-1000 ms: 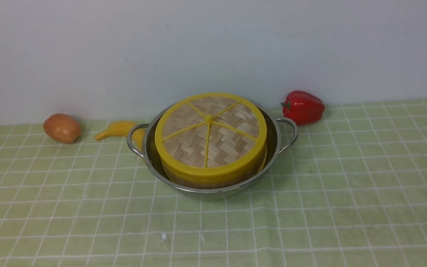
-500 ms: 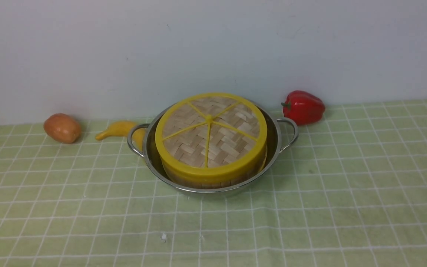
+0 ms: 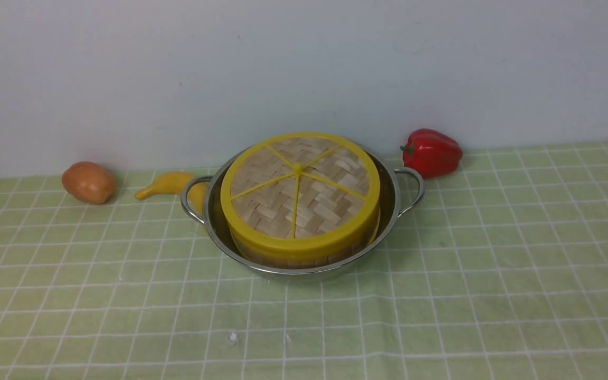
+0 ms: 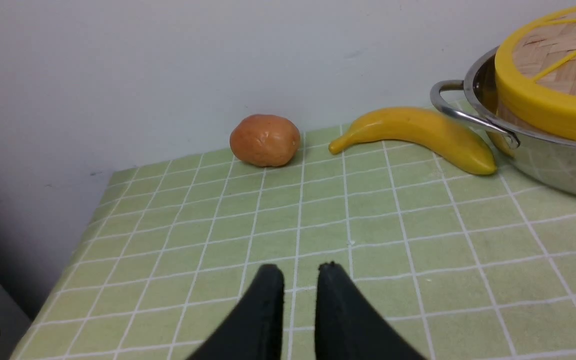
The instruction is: Place the steamer in the pot on the green tablecloth, and put the lid on the steamer.
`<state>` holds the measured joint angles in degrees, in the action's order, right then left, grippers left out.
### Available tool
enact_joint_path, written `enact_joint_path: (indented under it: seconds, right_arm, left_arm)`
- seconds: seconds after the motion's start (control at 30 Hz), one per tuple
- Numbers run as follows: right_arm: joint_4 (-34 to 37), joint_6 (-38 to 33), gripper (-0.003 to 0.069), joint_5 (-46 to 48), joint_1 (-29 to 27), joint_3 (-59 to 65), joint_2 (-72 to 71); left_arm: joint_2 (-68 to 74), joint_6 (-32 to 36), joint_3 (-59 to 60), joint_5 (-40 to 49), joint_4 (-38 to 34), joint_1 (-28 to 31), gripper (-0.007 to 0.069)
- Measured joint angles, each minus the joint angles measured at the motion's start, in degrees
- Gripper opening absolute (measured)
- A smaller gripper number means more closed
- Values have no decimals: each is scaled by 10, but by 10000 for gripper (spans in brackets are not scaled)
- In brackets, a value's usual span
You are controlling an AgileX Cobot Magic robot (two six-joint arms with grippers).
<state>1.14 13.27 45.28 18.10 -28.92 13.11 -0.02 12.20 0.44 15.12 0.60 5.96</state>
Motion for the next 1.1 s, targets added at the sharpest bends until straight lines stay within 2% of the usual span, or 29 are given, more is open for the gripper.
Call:
enact_joint_path:
  seconds: [0.1,0.13,0.17,0.2,0.27,0.43,0.63,1.1]
  right_arm:
    - [-30,-20,240,-35,-51,21,-26]
    - [-33,-20,240,-39,-51,23,-28]
    - [-49,-24,240,-80,-93,51,-45]
    - [-53,-24,240,-92,-97,55,-50]
    - [-67,-27,240,-151,-146,101,-79]
    - [-72,-24,240,-245,-204,211,-128]
    - [-65,-20,240,-317,-211,292,-129]
    - [-40,-18,240,-296,-211,293,-129]
  left_arm:
    - [0,0,0,0,0,0,106]
    - [0,0,0,0,0,0,106]
    - [0,0,0,0,0,0,107]
    - [0,0,0,0,0,0,107]
    - [0,0,0,0,0,0,114]
    - [0,0,0,0,0,0,118]
    - [0,0,0,0,0,0,127]
    - [0,0,0,0,0,0,155]
